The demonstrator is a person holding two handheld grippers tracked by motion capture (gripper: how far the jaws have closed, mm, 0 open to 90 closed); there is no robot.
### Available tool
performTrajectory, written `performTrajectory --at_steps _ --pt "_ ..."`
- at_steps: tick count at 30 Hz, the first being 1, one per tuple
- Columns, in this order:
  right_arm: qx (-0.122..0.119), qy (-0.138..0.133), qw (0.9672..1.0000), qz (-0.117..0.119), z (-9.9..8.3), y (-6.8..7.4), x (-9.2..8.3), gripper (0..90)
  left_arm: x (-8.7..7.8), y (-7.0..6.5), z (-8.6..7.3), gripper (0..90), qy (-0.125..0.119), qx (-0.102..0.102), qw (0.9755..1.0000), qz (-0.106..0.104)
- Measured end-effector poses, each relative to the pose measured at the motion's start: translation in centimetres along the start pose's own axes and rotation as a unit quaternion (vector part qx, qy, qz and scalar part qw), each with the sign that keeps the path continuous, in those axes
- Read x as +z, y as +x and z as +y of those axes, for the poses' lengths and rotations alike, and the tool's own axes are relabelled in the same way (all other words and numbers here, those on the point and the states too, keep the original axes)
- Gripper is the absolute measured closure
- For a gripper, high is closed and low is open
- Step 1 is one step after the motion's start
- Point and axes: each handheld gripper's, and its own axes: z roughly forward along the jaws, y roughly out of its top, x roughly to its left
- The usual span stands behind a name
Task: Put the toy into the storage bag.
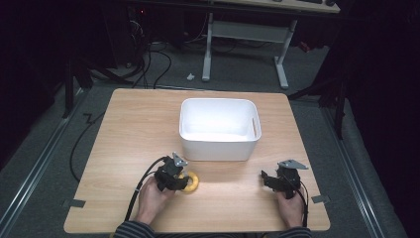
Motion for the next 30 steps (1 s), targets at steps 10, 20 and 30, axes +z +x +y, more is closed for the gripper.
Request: performTrajectory --at_steps 10,20,30 --pt "0.0 0.0 1.0 0.0 0.0 0.0 0.0 24.3 0.0 -0.1 -0.2 62.8 -0.007 -0.017 0.9996 -0.023" --pt "0.0 0.0 1.0 0.0 0.0 0.0 0.0 24.3 -0.4 0.1 -0.3 66.6 -0.01 -0.025 0.9993 -0.024" --pt "0.0 0.0 1.0 0.0 0.0 0.0 0.0 24.3 -2.1 0.3 -0.6 67.3 -0.025 -0.023 0.9989 -0.032"
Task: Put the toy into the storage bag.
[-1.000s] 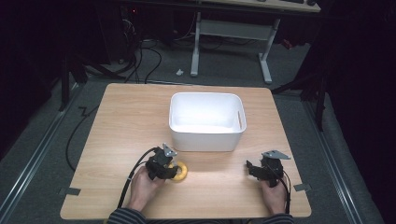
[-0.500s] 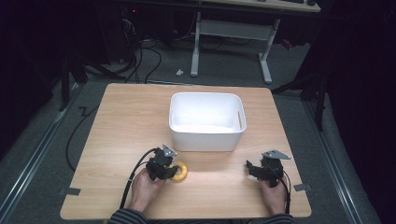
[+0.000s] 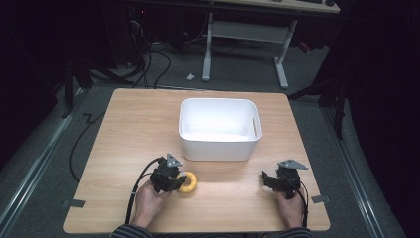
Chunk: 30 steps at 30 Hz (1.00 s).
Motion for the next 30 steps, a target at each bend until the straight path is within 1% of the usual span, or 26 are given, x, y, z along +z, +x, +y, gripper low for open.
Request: performTrajectory --at_steps 2,5,7,11,15,20,25,29,30 --pt "0.0 0.0 1.0 0.0 0.0 0.0 0.0 24.2 -0.5 0.1 -0.1 67.3 -0.002 -0.004 1.0 -0.003" --pt "0.0 0.0 1.0 0.0 0.0 0.0 0.0 24.2 -1.1 0.5 -0.2 67.2 -0.01 -0.021 0.9996 -0.013" --pt "0.0 0.0 1.0 0.0 0.0 0.0 0.0 24.2 -1.6 0.8 -0.2 67.3 -0.013 -0.028 0.9994 -0.013" --pt "0.0 0.0 1.0 0.0 0.0 0.0 0.0 24.2 -2.5 1.2 -0.3 67.3 -0.016 -0.035 0.9991 -0.015" --pt "0.0 0.0 1.0 0.0 0.0 0.0 0.0 24.2 -3.8 1.4 -0.3 67.3 -0.022 -0.036 0.9991 -0.012" --pt "0.0 0.0 1.0 -0.001 0.0 0.0 0.0 24.2 -5.3 2.0 0.0 67.3 -0.029 -0.045 0.9985 -0.011" --pt "0.001 0.0 1.0 -0.001 0.0 0.0 0.0 24.1 -6.6 2.5 0.4 67.3 -0.044 -0.051 0.9976 -0.013" --pt "0.001 0.0 1.0 -0.001 0.0 0.0 0.0 24.1 -7.7 3.0 0.7 67.3 -0.051 -0.058 0.9968 -0.02" --pt "0.001 0.0 1.0 -0.001 0.0 0.0 0.0 24.1 -8.2 3.4 0.8 67.3 -0.056 -0.067 0.9957 -0.031"
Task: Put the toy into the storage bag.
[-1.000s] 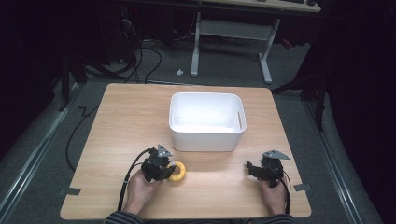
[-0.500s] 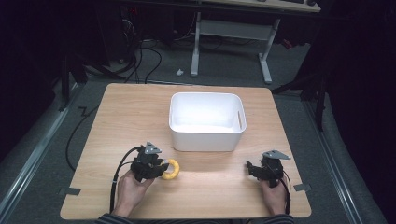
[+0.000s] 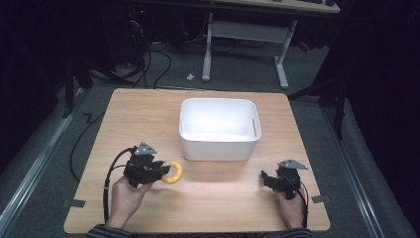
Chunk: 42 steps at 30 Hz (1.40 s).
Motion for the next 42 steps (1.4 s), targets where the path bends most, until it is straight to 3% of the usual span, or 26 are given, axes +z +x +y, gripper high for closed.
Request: performTrajectory --at_steps 5,22,35,42 --pt "0.002 0.0 1.0 -0.001 0.0 0.0 0.0 24.1 -1.1 0.1 0.7 67.3 -0.001 0.01 0.9999 0.01" --pt "0.003 -0.002 1.0 -0.005 0.0 0.1 0.0 23.9 -3.5 0.6 4.1 67.2 -0.023 0.002 0.9997 0.006" --pt "0.007 -0.001 1.0 -0.007 0.0 0.2 0.0 23.9 -4.3 -0.1 8.3 67.2 -0.002 0.035 0.9988 0.033" --pt "0.007 -0.001 1.0 -0.007 0.0 0.2 0.0 23.9 -4.0 -0.9 10.3 67.3 -0.006 0.045 0.9985 0.03"
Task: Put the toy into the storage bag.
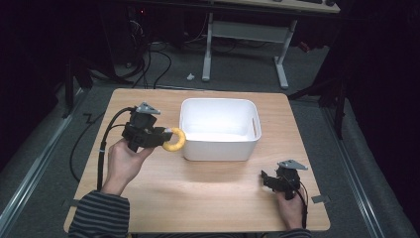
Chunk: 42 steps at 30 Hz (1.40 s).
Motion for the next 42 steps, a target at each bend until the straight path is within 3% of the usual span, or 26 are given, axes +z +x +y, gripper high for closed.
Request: performTrajectory --at_steps 11,23,33,42 --pt "-0.001 0.0 1.0 0.0 0.0 0.0 0.0 23.9 1.8 -0.6 3.2 67.3 0.008 0.008 0.9999 -0.011" --pt "-0.001 0.0 1.0 -0.001 0.0 0.0 0.0 23.9 4.1 -1.9 5.6 68.7 0.014 0.031 0.9994 -0.011" --pt "-0.001 0.0 1.0 0.0 0.0 0.1 0.0 23.9 5.9 -2.5 7.1 68.9 0.019 0.033 0.9992 -0.008" --pt "-0.003 0.0 1.0 0.001 0.0 0.1 0.0 23.9 8.0 -2.5 7.5 69.0 0.027 0.022 0.9993 -0.01"
